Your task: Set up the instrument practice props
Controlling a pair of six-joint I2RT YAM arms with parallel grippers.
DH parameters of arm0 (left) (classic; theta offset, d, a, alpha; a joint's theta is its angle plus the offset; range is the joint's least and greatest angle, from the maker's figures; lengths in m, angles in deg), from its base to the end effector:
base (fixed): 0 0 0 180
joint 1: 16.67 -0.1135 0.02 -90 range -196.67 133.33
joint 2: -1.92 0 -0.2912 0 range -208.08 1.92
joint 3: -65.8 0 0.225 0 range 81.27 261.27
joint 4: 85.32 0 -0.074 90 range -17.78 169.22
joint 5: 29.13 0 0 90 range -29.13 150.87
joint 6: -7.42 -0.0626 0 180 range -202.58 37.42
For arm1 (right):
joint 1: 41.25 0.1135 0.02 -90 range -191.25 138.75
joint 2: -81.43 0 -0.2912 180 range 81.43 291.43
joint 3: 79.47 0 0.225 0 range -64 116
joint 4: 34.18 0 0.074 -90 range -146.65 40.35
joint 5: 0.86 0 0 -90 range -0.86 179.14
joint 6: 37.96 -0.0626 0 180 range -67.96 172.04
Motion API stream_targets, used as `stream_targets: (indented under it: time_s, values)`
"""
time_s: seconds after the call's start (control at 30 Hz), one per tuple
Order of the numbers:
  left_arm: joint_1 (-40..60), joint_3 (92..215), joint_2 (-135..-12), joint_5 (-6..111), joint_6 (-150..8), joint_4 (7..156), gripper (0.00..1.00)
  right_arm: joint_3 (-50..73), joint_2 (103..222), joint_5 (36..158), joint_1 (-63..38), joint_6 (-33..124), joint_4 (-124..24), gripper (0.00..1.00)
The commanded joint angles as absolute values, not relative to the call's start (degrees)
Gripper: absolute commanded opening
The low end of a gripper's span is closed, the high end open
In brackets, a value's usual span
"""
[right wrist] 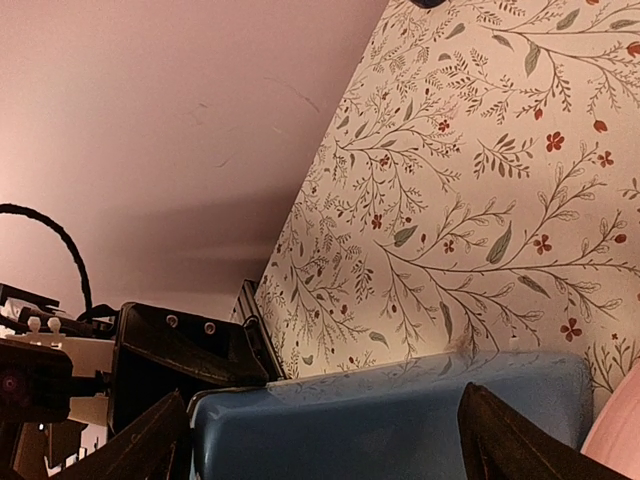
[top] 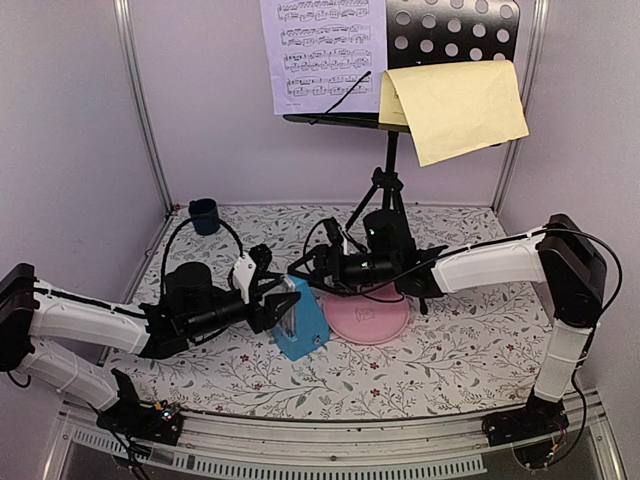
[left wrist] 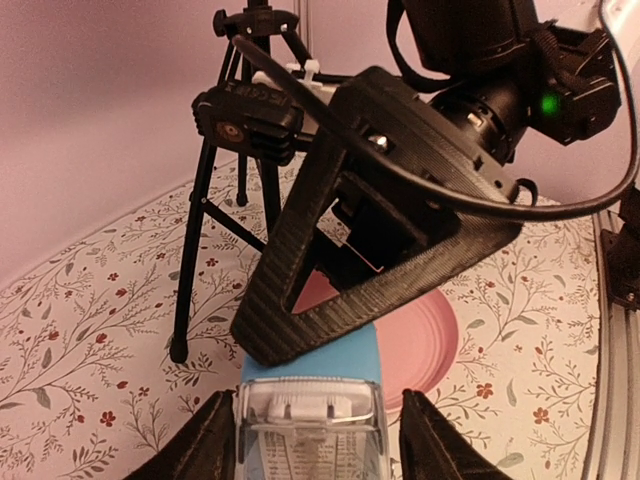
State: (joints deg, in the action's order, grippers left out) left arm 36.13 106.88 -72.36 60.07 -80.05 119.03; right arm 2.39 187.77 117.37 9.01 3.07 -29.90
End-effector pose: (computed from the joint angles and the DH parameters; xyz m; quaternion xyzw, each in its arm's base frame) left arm 0.1591 -0.2111 0.2496 0.3267 0.6857 -0.3067 0.5736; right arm 0.2508 0.3480 0.2551 -0.1485 0.7938 0.5522 0.2072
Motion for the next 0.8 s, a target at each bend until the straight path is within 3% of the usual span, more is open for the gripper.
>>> stream_targets:
  time_s: [0.0, 0.77]
  values:
    - [35.83, 106.34, -72.55, 60.24, -80.80, 120.37, 0.55, 3.90, 188.90, 118.19, 9.38, 2.04, -29.52, 0.93]
    - [35.72, 102.31, -68.25, 61.74, -80.89, 119.77, 0.40, -2.55, 189.38, 116.30, 7.95, 3.21, -29.54, 0.90]
